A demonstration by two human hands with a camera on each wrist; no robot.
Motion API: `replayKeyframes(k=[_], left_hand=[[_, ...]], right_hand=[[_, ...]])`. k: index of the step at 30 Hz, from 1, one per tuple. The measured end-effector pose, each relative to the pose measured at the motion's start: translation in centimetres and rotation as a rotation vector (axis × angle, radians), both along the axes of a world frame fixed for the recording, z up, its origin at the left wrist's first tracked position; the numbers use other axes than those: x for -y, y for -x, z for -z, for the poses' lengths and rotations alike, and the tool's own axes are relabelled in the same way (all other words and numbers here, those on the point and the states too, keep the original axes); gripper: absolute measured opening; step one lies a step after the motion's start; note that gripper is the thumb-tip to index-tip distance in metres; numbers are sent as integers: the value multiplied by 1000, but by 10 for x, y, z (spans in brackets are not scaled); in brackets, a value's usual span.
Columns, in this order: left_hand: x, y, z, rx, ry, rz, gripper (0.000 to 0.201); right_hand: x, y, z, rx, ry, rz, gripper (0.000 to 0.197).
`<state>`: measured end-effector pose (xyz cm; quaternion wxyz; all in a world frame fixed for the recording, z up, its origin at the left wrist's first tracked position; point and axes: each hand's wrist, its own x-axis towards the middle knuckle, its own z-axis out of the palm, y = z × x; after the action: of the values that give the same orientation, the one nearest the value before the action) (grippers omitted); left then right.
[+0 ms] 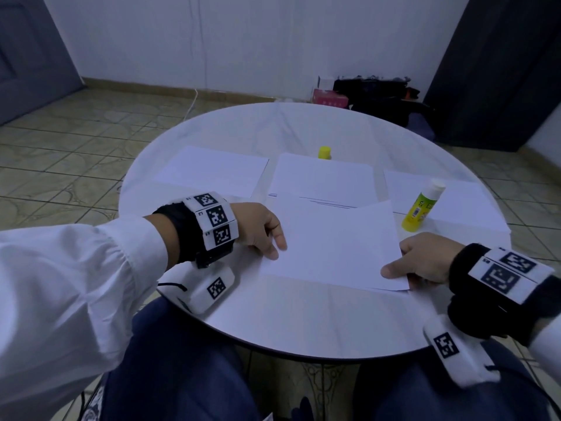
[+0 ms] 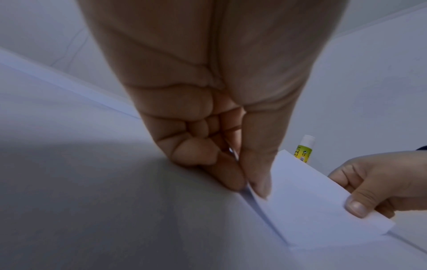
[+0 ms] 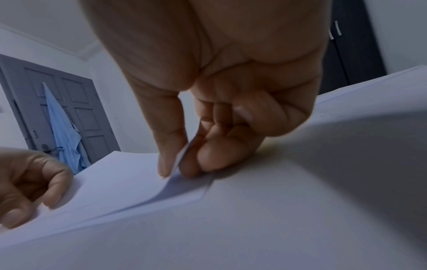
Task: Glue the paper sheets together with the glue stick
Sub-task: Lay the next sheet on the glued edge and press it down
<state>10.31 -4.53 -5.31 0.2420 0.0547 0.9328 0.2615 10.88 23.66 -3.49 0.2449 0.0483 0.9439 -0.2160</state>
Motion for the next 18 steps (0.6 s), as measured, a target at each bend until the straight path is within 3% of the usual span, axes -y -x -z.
replayKeyframes(k=[18], left_hand=[[-9,-3,-2,-56,19,-22,18]], right_hand=[[2,3,-2,-14,-27,-19,33]])
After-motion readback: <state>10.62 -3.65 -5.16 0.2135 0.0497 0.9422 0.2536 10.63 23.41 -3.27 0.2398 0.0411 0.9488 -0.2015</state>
